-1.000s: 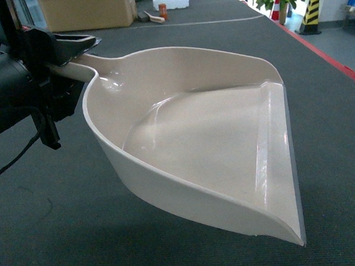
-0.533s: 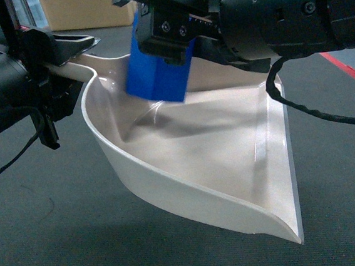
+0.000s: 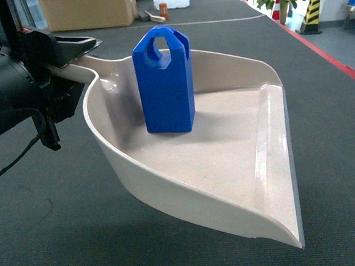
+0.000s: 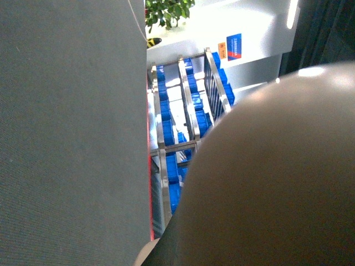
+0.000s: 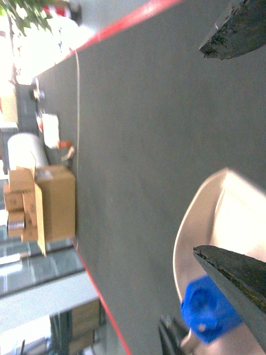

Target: Place part in tray to right shelf

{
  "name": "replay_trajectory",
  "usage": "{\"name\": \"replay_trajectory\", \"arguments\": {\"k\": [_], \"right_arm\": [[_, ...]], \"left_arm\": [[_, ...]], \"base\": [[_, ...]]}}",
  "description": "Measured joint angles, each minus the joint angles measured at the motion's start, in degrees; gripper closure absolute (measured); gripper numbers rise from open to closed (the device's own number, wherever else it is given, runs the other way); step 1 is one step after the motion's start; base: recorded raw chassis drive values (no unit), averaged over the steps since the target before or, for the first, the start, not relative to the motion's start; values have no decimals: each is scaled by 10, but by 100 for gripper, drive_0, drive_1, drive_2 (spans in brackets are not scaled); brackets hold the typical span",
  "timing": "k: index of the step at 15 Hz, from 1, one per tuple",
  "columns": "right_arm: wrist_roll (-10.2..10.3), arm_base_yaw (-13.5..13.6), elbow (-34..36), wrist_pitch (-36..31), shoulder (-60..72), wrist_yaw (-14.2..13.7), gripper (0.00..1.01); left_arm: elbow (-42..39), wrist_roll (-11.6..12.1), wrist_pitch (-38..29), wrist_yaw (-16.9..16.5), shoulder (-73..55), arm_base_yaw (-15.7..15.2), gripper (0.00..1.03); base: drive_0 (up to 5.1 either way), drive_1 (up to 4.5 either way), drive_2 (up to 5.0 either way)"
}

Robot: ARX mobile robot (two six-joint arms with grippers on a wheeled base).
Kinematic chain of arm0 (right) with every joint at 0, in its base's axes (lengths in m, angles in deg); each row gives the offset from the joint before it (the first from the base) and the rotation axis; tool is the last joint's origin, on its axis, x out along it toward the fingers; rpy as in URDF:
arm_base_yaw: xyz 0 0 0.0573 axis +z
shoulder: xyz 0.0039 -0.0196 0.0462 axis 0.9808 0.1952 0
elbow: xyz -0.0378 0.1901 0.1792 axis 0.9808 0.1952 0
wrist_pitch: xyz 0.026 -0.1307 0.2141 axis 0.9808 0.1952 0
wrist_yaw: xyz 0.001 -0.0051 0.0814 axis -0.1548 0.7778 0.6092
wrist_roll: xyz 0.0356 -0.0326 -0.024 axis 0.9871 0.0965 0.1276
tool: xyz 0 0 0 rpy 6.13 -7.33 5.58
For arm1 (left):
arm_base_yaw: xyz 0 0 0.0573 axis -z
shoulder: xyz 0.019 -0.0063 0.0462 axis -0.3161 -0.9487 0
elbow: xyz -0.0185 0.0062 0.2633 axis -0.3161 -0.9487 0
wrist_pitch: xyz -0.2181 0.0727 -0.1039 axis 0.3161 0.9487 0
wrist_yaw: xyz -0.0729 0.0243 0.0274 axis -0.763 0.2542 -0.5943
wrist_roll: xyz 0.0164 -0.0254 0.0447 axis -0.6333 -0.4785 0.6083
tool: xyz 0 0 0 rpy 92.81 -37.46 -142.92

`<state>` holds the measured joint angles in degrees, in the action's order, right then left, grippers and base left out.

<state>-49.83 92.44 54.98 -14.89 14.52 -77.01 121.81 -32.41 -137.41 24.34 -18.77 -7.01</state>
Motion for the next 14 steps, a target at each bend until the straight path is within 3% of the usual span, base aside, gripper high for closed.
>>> {"name": "replay_trajectory", "arguments": {"k": [1,2,3,7,14], "right_arm": [[-40,-28,24,28,-58,-18,3],[-91,-70,78,106,-166,-59,3],[-111,-65,121,121,-228,-75,3],[-119,-62,115,114,-229,-75,3],[-121,-62,115,114,-225,-74,3]], "left_arm": [[0,0,0,0,0,0,90],[0,0,0,0,0,0,90],[0,0,0,1,0,0,90],[0,0,0,0,0,0,90],[0,0,0,0,0,-1,90]], "base": [[0,0,0],[0,0,0],[0,0,0],[134,-66,-66],[491,-255,-255]]}}
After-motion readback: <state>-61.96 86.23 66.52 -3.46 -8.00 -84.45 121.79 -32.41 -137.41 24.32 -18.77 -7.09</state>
